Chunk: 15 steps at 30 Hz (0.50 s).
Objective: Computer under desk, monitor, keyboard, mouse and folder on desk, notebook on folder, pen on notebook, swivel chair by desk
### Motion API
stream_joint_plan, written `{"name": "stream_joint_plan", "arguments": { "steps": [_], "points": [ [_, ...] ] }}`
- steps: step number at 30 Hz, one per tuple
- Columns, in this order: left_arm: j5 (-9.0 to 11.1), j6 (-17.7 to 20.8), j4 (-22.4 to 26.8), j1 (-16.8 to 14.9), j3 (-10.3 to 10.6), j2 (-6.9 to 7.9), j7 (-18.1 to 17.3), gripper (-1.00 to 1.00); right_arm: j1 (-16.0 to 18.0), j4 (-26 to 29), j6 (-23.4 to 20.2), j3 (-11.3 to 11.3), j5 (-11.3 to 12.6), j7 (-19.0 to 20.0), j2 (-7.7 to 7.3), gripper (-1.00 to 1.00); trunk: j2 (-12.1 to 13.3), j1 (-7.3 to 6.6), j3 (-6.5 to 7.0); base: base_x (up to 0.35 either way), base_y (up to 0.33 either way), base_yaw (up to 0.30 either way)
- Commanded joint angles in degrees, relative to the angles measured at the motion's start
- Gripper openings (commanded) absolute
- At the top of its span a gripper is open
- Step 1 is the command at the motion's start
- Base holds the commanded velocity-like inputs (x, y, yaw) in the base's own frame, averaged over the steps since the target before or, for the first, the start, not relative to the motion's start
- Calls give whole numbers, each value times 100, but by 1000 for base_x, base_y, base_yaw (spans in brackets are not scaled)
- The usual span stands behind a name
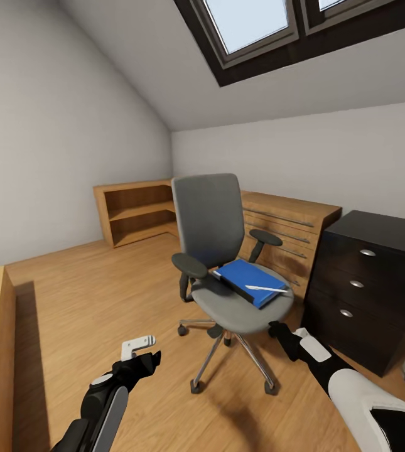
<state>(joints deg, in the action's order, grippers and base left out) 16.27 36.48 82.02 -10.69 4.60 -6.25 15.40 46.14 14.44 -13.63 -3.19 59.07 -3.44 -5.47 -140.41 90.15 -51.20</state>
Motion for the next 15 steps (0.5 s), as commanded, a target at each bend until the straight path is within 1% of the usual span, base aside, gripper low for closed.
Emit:
{"name": "stream_joint_plan", "arguments": {
  "steps": [1, 6, 8, 13, 15],
  "points": [
    [60, 17, 7, -3, 6, 0, 52, 100, 0, 12, -34, -36, 17, -35, 2, 100, -3, -1, -6, 47, 0, 0],
    [60, 17, 7, -3, 6, 0, 51, 100, 0, 7, -41, -48, 18, -34, -6, 100, -3, -1, -6, 32, 0, 0],
    [64, 17, 7, -3, 6, 0, 51, 100, 0, 7, -42, -49, 19, -32, -7, 100, -3, -1, -6, -179, 0, 0],
    [68, 17, 7, -3, 6, 0, 51, 100, 0, 12, -43, -42, 17, -32, -7, 100, -3, -1, -6, -277, 0, 0],
    [69, 17, 7, -3, 6, 0, 52, 100, 0, 10, -43, -42, 17, -23, -5, 100, -3, -1, -6, -144, 0, 0]
  ]
}}
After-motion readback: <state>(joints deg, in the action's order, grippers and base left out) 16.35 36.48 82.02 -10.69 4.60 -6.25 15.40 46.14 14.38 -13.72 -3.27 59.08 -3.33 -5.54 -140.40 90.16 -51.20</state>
